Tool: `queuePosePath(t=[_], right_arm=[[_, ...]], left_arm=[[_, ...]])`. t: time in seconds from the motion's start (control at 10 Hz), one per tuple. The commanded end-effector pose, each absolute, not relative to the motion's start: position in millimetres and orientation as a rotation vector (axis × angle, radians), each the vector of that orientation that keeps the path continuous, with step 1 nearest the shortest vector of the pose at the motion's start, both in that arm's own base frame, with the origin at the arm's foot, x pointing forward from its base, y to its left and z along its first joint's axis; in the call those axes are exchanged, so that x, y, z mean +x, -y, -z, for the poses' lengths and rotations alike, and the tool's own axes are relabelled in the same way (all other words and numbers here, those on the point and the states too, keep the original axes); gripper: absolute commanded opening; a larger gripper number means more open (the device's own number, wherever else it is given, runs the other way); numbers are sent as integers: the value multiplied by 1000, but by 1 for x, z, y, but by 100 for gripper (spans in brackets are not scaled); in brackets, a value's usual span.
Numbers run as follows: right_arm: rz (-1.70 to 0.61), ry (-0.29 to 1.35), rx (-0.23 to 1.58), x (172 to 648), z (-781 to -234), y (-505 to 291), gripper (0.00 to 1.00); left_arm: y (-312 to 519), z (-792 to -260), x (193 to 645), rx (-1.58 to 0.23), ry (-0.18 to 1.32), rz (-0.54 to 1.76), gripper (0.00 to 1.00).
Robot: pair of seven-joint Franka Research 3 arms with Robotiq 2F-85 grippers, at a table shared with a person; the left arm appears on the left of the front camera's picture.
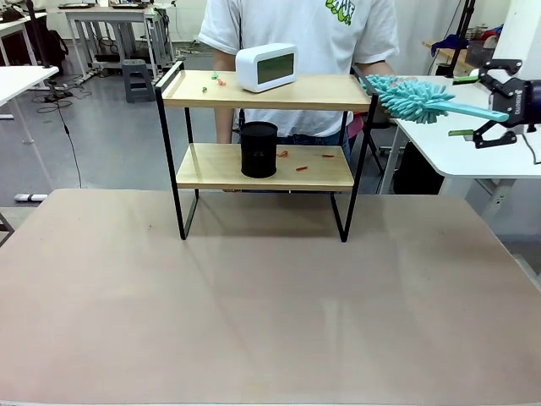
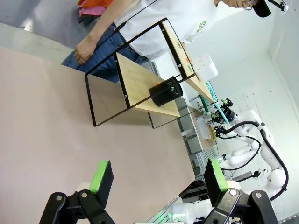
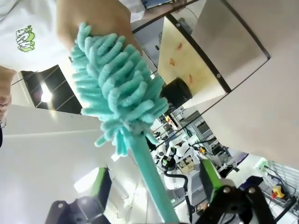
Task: Clean the shelf.
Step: Pick up the Duster from the human.
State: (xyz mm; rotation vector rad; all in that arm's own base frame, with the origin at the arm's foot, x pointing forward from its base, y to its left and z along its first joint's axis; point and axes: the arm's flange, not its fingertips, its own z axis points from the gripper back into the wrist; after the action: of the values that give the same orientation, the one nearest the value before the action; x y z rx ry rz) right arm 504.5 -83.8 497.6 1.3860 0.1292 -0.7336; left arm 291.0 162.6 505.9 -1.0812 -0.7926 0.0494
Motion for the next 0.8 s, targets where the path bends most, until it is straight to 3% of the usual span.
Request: queuePosePath(t=[0.0,0.5,0.6,0.7], right_arm=[[743,-115,1386,510,-502,84,100],[684,-106,1402,504,-499,80,100],[673,-89,1397,502,-499,80,41],[667,-82,1402,502,-500,80,40]], left_arm=[[-161,-507,292,-1091,824,-30,100],[-161,-507,292,-1091,824,-30,100],[-161,-507,292,-1091,824,-30,100],[-161,-507,292,-1091,824,-30,100]])
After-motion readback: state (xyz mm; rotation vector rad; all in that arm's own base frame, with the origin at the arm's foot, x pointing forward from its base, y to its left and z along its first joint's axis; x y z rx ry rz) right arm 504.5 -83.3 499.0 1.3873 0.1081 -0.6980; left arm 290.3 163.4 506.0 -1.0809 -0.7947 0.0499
